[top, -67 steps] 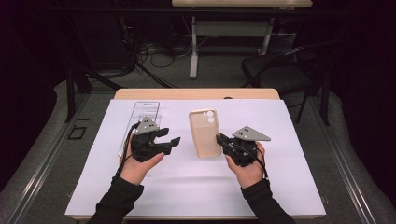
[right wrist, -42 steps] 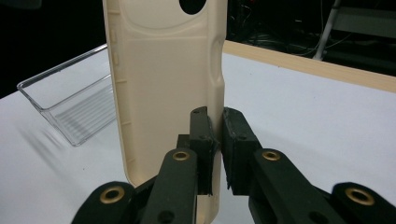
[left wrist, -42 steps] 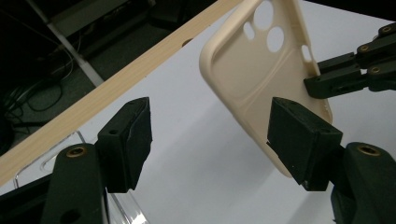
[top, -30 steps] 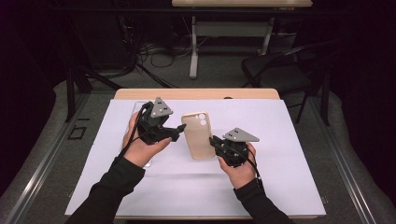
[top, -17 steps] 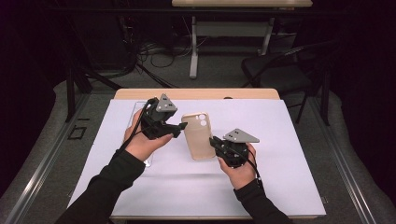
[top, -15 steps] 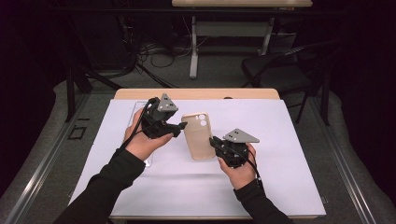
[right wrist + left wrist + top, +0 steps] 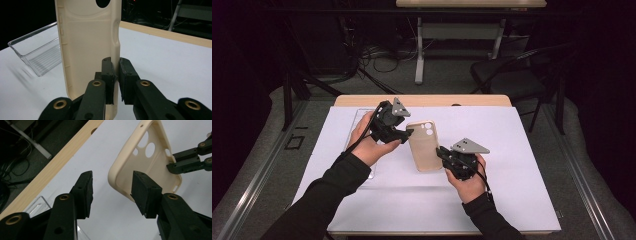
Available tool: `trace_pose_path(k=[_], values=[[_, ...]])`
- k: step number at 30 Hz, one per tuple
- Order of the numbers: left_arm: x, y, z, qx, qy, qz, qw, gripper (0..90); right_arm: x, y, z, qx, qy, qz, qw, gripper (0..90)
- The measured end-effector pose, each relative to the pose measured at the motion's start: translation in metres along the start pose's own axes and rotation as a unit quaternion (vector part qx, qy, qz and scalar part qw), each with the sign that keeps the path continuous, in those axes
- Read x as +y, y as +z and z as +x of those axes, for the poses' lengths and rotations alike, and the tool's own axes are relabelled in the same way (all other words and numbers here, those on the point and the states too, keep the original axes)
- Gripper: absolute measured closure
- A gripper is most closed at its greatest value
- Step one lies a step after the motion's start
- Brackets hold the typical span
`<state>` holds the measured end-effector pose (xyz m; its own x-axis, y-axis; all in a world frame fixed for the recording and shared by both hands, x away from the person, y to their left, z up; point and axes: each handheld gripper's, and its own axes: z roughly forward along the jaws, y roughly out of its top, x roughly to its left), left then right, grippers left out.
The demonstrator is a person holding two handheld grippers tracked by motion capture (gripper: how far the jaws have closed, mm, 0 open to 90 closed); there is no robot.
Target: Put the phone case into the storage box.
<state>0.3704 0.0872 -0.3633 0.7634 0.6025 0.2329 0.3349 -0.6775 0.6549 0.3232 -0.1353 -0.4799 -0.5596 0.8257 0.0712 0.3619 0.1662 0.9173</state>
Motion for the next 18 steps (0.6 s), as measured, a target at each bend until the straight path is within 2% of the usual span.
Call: trace_pose_path(k=[12,18], values=[[0.0069,0.0038,-0.0039,-0.004,0.009,0.018,0.9998,61.9,0.0,-0.0006,0.0009,0.002,0.0,-0.002,1.0,83.6],[0.0076,0.0033,-0.003,-0.003,0.008,0.017,0.9998,66.1,0.0001,-0.0009,0.0012,0.003,0.0,-0.003,1.0,83.7]])
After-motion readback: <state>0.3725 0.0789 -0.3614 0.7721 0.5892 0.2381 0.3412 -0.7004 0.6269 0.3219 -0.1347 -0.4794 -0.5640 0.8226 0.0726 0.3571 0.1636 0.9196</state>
